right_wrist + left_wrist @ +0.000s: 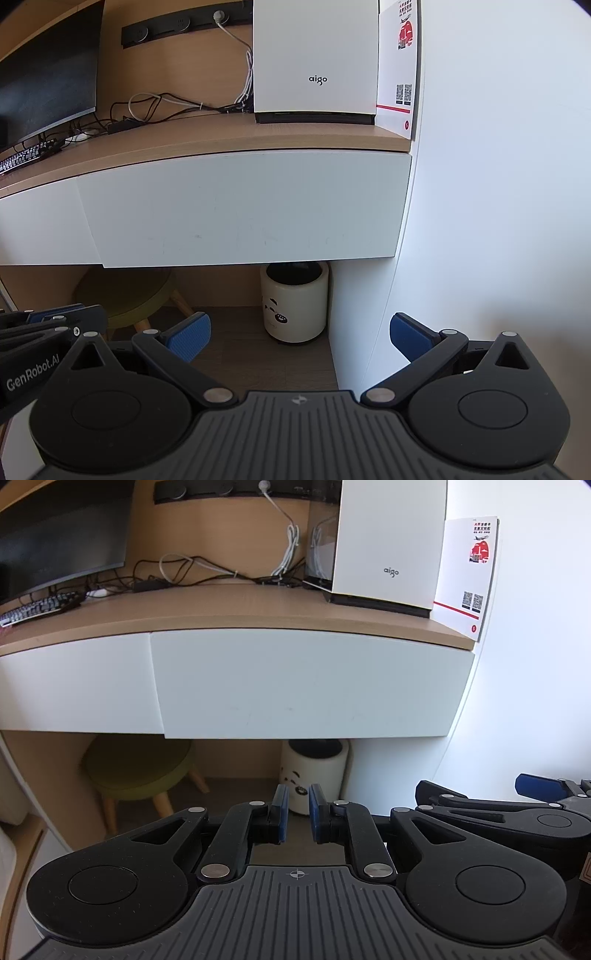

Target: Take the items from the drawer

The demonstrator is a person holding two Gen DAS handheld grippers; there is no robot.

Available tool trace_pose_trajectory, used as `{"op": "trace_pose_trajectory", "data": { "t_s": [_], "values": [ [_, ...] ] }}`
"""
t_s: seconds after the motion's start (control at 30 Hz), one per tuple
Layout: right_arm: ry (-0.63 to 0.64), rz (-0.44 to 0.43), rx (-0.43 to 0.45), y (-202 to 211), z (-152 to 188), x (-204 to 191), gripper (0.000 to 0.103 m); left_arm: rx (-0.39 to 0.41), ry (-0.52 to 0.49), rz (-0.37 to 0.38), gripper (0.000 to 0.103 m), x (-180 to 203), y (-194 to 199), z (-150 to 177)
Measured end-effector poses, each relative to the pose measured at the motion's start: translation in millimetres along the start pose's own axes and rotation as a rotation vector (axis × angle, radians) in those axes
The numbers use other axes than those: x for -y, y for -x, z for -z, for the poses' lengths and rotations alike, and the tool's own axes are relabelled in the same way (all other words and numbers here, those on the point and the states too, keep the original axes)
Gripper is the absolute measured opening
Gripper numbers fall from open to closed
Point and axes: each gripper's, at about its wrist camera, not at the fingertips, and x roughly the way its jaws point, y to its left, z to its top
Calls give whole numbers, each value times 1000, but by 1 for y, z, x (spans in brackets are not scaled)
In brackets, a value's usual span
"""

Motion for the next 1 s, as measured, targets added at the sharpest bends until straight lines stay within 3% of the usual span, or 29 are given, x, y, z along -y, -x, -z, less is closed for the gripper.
{"op": "trace_pose_trajectory", "data": {
  "t_s": [0.5, 0.7, 1.0],
  "values": [
    [7, 31, -13, -14, -8, -17, 103, -12, 12, 27, 15, -27, -14, -10],
    [5, 44, -28, -22, -11, -32, 103, -66, 38, 79, 15, -51, -23, -12],
    [47, 48, -29, -20, -31, -69, 103, -165, 207, 143, 16, -120, -24, -25]
  ]
}}
